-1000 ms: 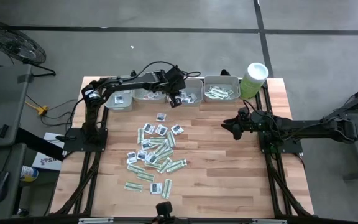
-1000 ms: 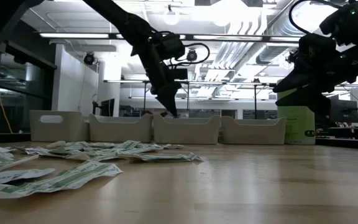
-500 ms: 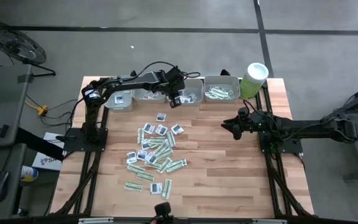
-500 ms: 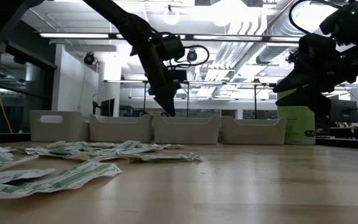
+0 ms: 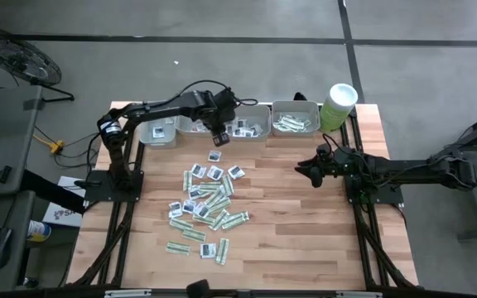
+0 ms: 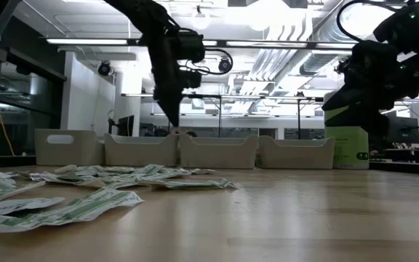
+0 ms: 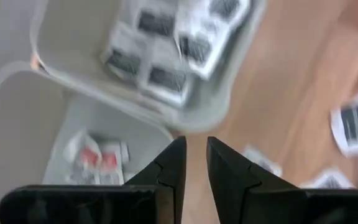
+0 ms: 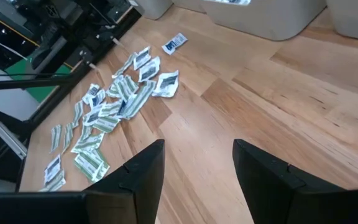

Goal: Pick & Place First Aid Supplies
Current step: Put the blue alcohol pad into the left gray bin

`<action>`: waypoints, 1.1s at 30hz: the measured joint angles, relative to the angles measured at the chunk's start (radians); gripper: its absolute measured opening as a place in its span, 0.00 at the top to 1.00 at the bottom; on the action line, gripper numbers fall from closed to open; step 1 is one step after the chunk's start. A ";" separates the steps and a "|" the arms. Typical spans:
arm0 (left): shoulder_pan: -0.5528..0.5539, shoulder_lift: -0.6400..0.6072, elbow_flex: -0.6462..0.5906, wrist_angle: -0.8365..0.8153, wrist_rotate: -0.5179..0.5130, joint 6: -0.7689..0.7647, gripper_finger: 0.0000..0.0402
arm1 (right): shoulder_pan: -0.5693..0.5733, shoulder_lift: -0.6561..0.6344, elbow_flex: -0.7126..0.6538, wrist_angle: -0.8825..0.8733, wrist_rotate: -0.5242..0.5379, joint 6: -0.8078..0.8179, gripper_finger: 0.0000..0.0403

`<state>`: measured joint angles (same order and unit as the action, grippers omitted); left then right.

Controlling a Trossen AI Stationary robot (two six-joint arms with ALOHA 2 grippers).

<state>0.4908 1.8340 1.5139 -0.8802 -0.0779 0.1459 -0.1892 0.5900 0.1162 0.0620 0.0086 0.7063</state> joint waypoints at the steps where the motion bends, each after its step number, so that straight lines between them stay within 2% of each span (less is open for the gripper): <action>1: 0.000 -0.002 -0.001 -0.024 0.006 0.004 0.85 | 0.000 0.000 0.000 -0.005 0.000 0.000 0.54; 5: 0.000 -0.002 -0.003 -0.102 0.034 0.030 0.84 | 0.000 0.000 0.000 -0.023 -0.002 0.000 0.54; 15: -0.002 0.000 -0.004 -0.152 0.111 0.052 0.84 | 0.000 0.000 0.000 -0.022 -0.007 0.000 0.54; 20: -0.036 -0.004 -0.088 -0.150 0.124 0.051 0.84 | 0.000 0.000 0.000 -0.022 -0.010 0.003 0.54; 25: -0.087 -0.008 -0.217 -0.096 0.124 0.059 0.84 | 0.000 0.000 0.000 -0.025 -0.010 0.004 0.54; 28: -0.117 -0.008 -0.276 -0.002 0.124 0.059 0.84 | 0.000 0.000 0.000 -0.026 -0.010 0.004 0.54; 33: -0.150 -0.008 -0.315 0.079 0.121 0.090 0.84 | 0.000 0.000 0.000 -0.032 -0.010 0.022 0.54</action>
<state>0.3410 1.8256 1.1986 -0.8013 0.0436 0.2361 -0.1894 0.5899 0.1162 0.0298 -0.0010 0.7285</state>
